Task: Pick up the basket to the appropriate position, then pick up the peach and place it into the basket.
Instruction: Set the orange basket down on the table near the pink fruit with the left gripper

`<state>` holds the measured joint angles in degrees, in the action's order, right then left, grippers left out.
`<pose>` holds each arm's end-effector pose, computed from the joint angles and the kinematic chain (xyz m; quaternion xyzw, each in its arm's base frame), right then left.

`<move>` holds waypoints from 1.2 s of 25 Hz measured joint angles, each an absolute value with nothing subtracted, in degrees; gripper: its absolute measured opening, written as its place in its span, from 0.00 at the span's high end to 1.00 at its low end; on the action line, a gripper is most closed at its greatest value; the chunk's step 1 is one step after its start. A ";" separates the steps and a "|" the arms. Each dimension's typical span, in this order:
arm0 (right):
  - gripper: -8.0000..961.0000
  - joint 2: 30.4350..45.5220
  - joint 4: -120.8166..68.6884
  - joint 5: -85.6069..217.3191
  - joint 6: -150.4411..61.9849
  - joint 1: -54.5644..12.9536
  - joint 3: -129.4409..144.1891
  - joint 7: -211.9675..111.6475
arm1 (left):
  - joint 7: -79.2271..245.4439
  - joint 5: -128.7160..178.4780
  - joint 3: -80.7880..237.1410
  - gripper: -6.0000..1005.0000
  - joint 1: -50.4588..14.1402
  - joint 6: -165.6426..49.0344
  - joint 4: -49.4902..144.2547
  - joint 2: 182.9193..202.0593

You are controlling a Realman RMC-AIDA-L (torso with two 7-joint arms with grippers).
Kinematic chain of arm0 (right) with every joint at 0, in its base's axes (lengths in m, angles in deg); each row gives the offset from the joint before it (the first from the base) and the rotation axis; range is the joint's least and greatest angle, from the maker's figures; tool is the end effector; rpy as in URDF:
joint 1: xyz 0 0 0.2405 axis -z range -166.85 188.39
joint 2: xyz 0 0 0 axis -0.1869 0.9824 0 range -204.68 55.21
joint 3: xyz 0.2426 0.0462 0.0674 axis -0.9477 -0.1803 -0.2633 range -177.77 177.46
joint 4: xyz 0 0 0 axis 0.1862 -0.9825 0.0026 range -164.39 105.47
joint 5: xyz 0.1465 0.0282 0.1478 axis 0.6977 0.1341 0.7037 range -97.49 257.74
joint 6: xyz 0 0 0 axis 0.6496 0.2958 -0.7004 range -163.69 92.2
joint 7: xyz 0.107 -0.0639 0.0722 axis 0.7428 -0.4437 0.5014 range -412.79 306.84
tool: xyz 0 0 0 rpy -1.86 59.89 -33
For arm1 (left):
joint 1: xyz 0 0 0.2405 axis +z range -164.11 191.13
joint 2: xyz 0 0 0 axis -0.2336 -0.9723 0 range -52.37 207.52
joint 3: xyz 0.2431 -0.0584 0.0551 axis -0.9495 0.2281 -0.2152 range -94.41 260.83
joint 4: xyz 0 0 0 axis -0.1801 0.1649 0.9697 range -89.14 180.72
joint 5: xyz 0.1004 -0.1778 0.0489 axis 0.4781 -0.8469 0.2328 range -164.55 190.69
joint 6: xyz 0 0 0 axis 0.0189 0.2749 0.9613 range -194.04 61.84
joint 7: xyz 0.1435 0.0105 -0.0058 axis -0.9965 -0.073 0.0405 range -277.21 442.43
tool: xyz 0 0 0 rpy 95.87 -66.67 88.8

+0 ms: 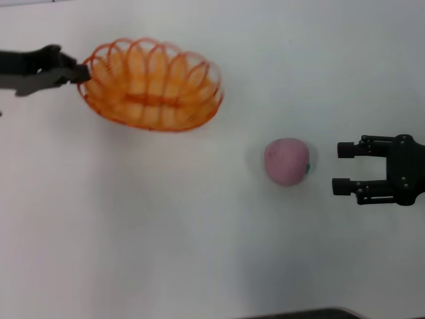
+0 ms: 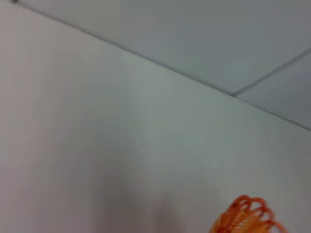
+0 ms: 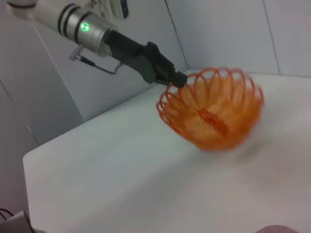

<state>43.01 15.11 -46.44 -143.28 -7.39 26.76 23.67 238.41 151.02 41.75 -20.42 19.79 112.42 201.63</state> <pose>0.3255 0.2383 0.0414 -0.9325 0.2644 0.2252 0.0995 -0.2301 0.3693 0.0399 -0.7445 -0.6309 -0.1384 0.1688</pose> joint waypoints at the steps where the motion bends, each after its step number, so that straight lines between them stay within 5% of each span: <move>1: 0.14 43.14 15.10 -46.44 -143.29 -7.35 26.76 23.48 | 238.41 150.58 41.82 0.94 -19.57 19.26 112.47 201.74; 12: 0.14 43.30 15.10 -46.43 -143.55 -7.38 26.83 22.81 | 237.69 142.15 38.77 0.91 -8.27 13.97 110.63 202.25; 23: 0.14 43.82 15.10 -46.42 -143.59 -8.16 27.17 22.78 | 230.20 139.03 38.93 0.88 -8.24 15.35 102.09 201.67; 30: 0.14 43.92 15.10 -46.44 -143.41 -8.28 27.27 22.78 | 225.39 139.08 41.63 0.70 -8.82 19.02 101.27 201.10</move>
